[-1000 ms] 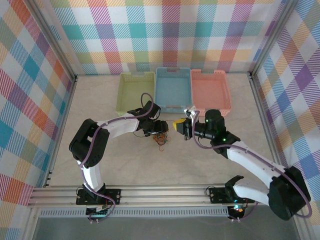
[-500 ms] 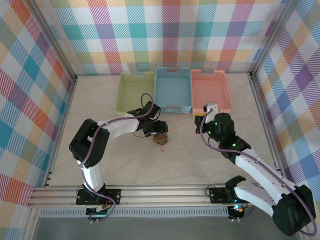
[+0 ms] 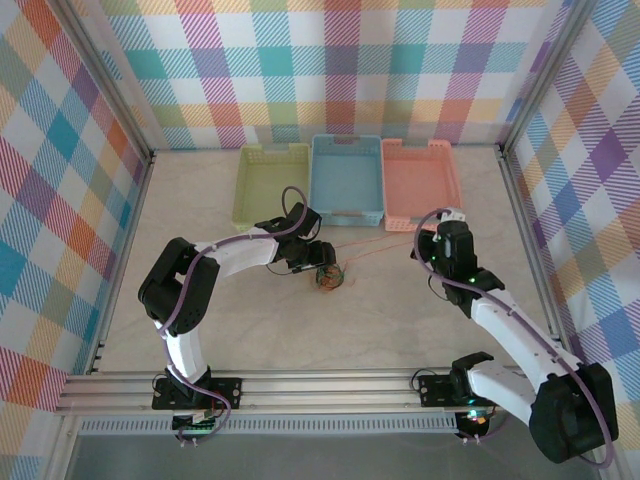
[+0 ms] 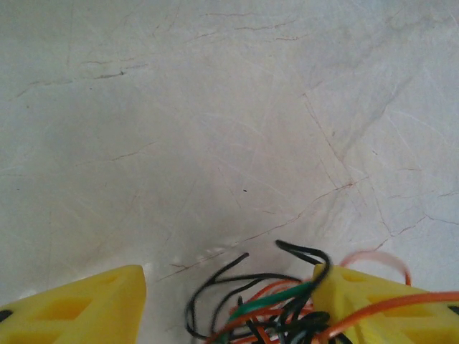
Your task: Untangle the cables
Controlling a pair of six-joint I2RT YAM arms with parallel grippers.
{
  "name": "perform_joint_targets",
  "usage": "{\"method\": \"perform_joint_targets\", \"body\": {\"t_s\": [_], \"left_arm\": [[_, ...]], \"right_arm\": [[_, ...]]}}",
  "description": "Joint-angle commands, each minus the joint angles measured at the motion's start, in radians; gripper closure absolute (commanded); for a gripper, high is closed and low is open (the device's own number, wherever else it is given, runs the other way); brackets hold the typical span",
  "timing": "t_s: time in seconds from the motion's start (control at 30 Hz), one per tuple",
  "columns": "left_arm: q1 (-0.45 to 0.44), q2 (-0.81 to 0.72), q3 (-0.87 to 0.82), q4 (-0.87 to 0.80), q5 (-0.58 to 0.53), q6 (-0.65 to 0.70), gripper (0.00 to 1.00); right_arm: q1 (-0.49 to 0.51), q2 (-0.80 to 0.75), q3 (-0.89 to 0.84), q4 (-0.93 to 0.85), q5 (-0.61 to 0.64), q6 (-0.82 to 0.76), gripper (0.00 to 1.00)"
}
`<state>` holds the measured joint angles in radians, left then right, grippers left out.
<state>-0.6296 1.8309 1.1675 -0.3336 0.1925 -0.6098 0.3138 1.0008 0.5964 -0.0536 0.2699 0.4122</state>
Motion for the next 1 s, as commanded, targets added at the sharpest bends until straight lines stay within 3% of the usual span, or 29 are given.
{"method": "perform_joint_targets", "body": {"t_s": [0.0, 0.57, 0.87, 0.97], "left_arm": [[0.007, -0.019, -0.020, -0.026, -0.019, 0.010, 0.38], [0.007, -0.009, -0.009, -0.038, -0.017, 0.009, 0.41], [0.005, -0.006, -0.008, -0.042, -0.016, 0.012, 0.42], [0.005, -0.007, -0.008, -0.041, -0.016, 0.013, 0.42]], "right_arm": [[-0.032, -0.003, 0.023, -0.016, 0.055, 0.050, 1.00], [-0.201, -0.107, 0.010, -0.100, 0.035, 0.116, 1.00], [-0.381, -0.120, -0.001, -0.128, -0.062, 0.189, 1.00], [-0.389, -0.118, -0.028, -0.069, -0.142, 0.191, 1.00]]}}
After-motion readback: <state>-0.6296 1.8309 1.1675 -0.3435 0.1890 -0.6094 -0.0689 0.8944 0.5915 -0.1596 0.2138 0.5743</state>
